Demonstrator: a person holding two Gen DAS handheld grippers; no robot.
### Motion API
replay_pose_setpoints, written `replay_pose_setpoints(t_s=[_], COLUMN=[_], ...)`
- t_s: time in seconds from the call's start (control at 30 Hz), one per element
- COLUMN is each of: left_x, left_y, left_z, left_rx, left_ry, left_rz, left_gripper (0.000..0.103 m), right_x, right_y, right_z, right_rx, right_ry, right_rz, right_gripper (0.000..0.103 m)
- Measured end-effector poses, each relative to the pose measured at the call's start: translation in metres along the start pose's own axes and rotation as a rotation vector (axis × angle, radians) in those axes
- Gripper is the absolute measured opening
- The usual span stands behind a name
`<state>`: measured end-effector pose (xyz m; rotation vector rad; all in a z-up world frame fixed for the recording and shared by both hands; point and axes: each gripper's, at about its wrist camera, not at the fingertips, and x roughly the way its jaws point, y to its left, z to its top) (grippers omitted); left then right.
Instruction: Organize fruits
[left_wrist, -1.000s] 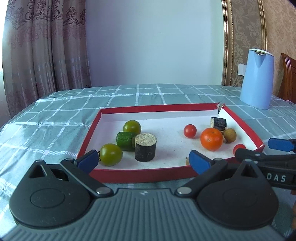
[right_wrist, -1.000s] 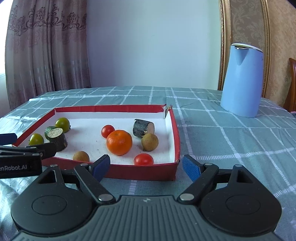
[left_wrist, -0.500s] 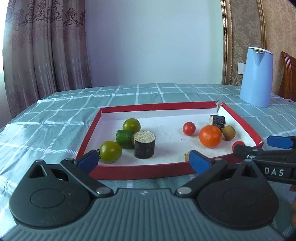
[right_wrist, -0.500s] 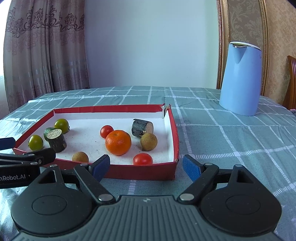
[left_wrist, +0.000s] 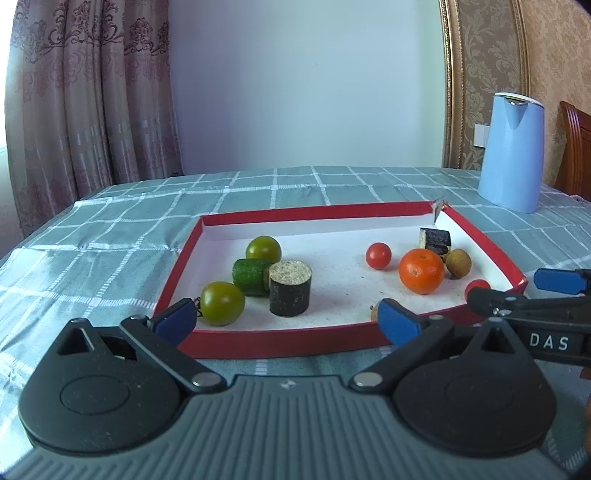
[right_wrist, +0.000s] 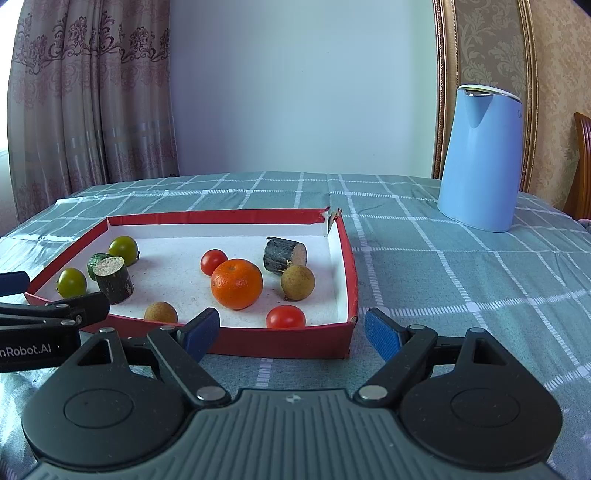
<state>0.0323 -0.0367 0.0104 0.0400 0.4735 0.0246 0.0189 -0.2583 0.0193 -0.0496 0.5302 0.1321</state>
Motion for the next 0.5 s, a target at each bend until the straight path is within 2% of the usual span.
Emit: replay_pose_setpoints(t_s=[0.3, 0.5], left_x=[-0.0082, -0.0075], left_y=[-0.0012, -0.0052], left_z=[-0.0011, -0.0034], left_rx=[0.008, 0.038], left_ry=[-0.074, -0.072], left_rz=[0.036, 0.048], left_gripper=[0.103, 0.103], right_x=[-0.0003, -0.0005], right_y=[0.001, 0.002], right_z=[-0.0006, -0.0011], right_rx=[-0.007, -0.015], right_ry=[-0.002, 0.001], right_rz=[0.0, 0.007], right_gripper=[0.086, 0.086])
